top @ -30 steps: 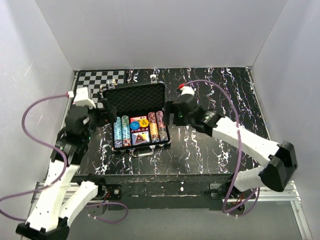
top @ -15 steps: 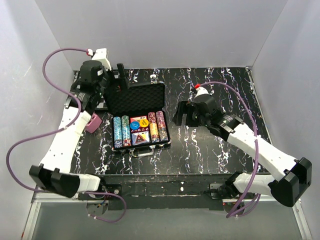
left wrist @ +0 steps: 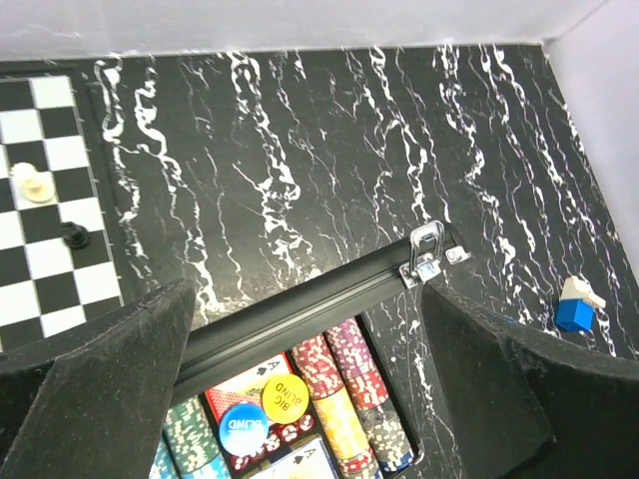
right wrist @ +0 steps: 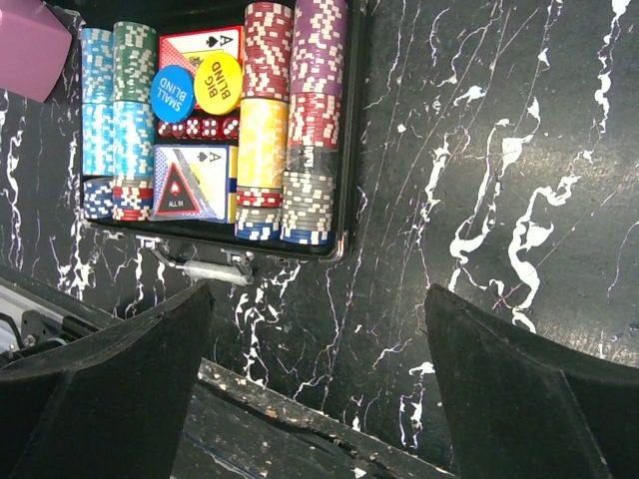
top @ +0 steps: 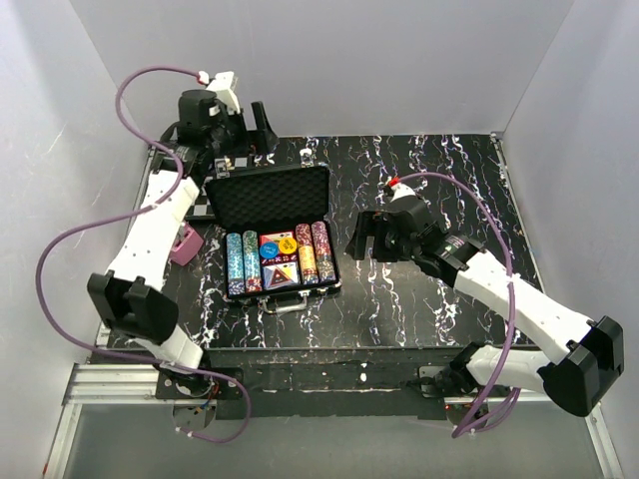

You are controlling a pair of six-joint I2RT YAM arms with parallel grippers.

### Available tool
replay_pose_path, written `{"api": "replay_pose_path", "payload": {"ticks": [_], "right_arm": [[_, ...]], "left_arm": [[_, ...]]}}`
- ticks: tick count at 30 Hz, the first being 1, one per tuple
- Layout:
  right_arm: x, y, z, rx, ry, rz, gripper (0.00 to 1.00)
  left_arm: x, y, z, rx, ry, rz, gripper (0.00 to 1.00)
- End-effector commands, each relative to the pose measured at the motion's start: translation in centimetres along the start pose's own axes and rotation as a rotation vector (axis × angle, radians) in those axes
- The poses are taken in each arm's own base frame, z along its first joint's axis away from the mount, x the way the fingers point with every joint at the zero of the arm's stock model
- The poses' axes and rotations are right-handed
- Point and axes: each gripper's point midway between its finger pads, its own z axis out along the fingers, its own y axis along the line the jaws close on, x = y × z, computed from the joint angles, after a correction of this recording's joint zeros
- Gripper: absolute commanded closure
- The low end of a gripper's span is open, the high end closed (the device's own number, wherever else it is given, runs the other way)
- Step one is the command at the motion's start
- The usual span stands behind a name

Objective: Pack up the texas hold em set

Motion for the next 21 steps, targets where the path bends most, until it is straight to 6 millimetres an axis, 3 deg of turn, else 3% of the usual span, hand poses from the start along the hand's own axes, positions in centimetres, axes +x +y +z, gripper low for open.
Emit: {"api": "replay_pose_path", "payload": {"ticks": [1, 10, 21], "right_arm": [[-0.8, -0.3, -1.2, 0.006, -0.048, 0.008, 0.06], [-0.5, -1.4, -2.2, 0.034, -0.083, 0.022, 0.06], [0.0, -2.4, -2.3, 0.064, -0.085, 0.03, 0.06]], "left_arm": [[1.8, -1.9, 2.6, 0.082, 0.075, 0.001, 0.02], [5.8, -2.2, 5.9, 0.091, 0.193, 0.004, 0.02], [7.8, -3.1, 3.7, 0.114, 0.202, -0.072, 0.02]]}}
